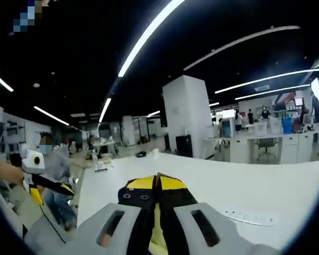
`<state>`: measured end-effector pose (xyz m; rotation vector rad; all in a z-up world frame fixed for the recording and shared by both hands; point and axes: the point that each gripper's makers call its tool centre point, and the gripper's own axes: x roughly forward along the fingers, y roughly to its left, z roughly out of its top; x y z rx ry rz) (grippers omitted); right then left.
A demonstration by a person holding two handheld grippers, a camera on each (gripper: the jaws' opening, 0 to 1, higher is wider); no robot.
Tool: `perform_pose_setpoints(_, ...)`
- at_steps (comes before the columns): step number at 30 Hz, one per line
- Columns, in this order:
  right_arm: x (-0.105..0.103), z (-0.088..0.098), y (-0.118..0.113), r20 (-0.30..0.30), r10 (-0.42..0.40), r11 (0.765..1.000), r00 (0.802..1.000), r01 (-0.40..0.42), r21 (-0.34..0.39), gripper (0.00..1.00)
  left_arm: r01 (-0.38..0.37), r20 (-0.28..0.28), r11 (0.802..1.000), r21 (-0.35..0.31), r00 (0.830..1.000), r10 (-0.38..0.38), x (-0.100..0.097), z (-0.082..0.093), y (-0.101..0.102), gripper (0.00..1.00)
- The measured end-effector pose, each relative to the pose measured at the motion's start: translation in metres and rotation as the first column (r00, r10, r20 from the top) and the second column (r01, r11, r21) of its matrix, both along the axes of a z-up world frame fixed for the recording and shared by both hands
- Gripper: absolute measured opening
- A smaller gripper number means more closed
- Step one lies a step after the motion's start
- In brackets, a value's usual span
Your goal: Fold the garment on the visible template until the final outline fits inside the template.
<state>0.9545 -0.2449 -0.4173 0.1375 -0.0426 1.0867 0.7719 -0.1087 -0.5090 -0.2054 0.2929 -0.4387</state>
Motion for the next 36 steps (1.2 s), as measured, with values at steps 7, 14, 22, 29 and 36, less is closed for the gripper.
perform_pose_setpoints(7, -0.008, 0.039, -0.024, -0.004, -0.033, 0.985, 0.999, 0.033, 0.168, 0.01, 0.032, 0.045, 0.999, 0.019, 0.998, -0.033, 0.004, 0.018, -0.009, 0.71)
perform_pose_setpoints(14, -0.027, 0.074, -0.03, 0.029, 0.03, 0.96, 0.999, -0.037, 0.277, 0.01, 0.069, 0.062, 0.997, 0.031, 0.996, -0.071, 0.005, 0.026, -0.018, 0.71)
perform_pose_setpoints(22, -0.061, 0.106, -0.041, 0.073, 0.162, 0.907, 0.984, -0.178, 0.382, 0.01, 0.128, 0.16, 0.991, 0.044, 0.978, -0.134, 0.025, 0.063, -0.029, 0.69)
perform_pose_setpoints(29, -0.092, 0.124, -0.048, 0.118, 0.254, 0.858, 0.96, -0.28, 0.43, 0.01, 0.174, 0.311, 0.984, 0.036, 0.934, -0.176, 0.059, 0.121, -0.035, 0.62)
perform_pose_setpoints(36, -0.113, 0.136, -0.049, 0.158, 0.339, 0.805, 0.928, -0.372, 0.462, 0.01, 0.285, 0.364, 0.953, 0.104, 0.881, -0.303, 0.081, 0.147, -0.069, 0.53)
